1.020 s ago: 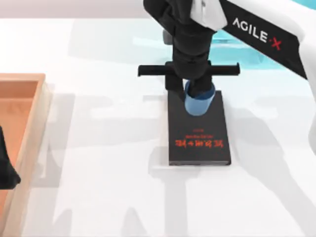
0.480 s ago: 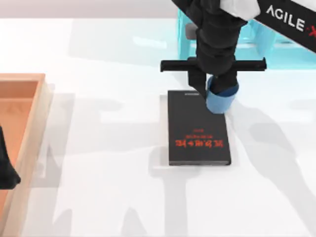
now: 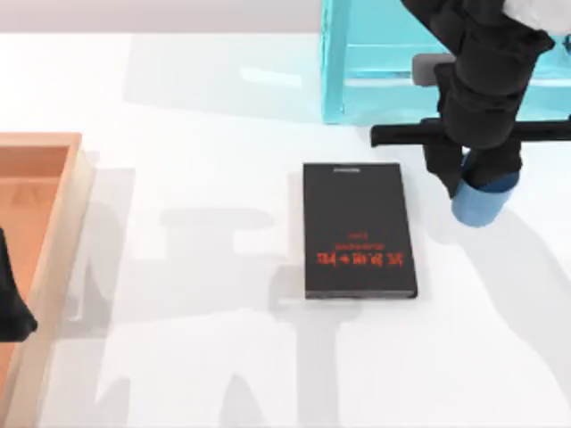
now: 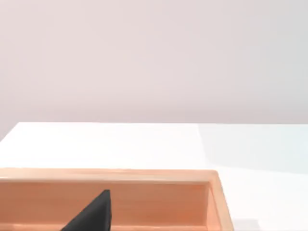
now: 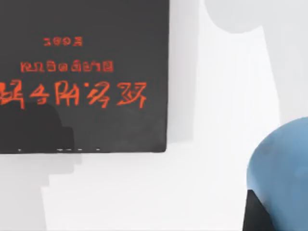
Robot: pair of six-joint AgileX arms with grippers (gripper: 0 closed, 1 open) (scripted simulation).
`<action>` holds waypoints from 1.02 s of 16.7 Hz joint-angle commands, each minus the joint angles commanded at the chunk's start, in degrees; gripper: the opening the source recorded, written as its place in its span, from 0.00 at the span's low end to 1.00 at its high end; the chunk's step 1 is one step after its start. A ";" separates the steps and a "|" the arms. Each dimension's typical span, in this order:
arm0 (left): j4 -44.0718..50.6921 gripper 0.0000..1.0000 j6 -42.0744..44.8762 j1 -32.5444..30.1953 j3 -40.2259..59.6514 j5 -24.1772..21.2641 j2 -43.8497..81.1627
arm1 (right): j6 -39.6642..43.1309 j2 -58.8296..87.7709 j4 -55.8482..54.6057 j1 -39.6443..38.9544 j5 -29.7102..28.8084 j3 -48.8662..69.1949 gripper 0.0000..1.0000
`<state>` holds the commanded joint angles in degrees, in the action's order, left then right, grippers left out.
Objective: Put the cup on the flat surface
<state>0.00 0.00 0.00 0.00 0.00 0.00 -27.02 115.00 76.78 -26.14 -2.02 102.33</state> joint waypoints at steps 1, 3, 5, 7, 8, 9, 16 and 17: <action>0.00 1.00 0.00 0.00 0.00 0.00 0.00 | 0.00 0.00 0.00 0.00 0.00 0.00 0.00; 0.00 1.00 0.00 0.00 0.00 0.00 0.00 | -0.09 0.30 0.03 -0.30 -0.10 0.16 0.00; 0.00 1.00 0.00 0.00 0.00 0.00 0.00 | -0.07 0.30 -0.96 -0.08 -0.09 -0.82 0.00; 0.00 1.00 0.00 0.00 0.00 0.00 0.00 | 0.07 0.27 -4.07 0.42 -0.04 -3.85 0.00; 0.00 1.00 0.00 0.00 0.00 0.00 0.00 | 0.23 0.26 -6.13 0.65 -0.01 -5.72 0.00; 0.00 1.00 0.00 0.00 0.00 0.00 0.00 | 0.46 0.31 -8.39 0.81 0.00 -7.75 0.00; 0.00 1.00 0.00 0.00 0.00 0.00 0.00 | 1.21 0.73 -14.38 1.22 0.01 -13.61 0.00; 0.00 1.00 0.00 0.00 0.00 0.00 0.00 | 1.21 0.73 -14.38 1.22 0.01 -13.61 0.00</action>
<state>0.00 0.00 0.00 0.00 0.00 0.00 -25.82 115.73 62.40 -24.92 -2.01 88.72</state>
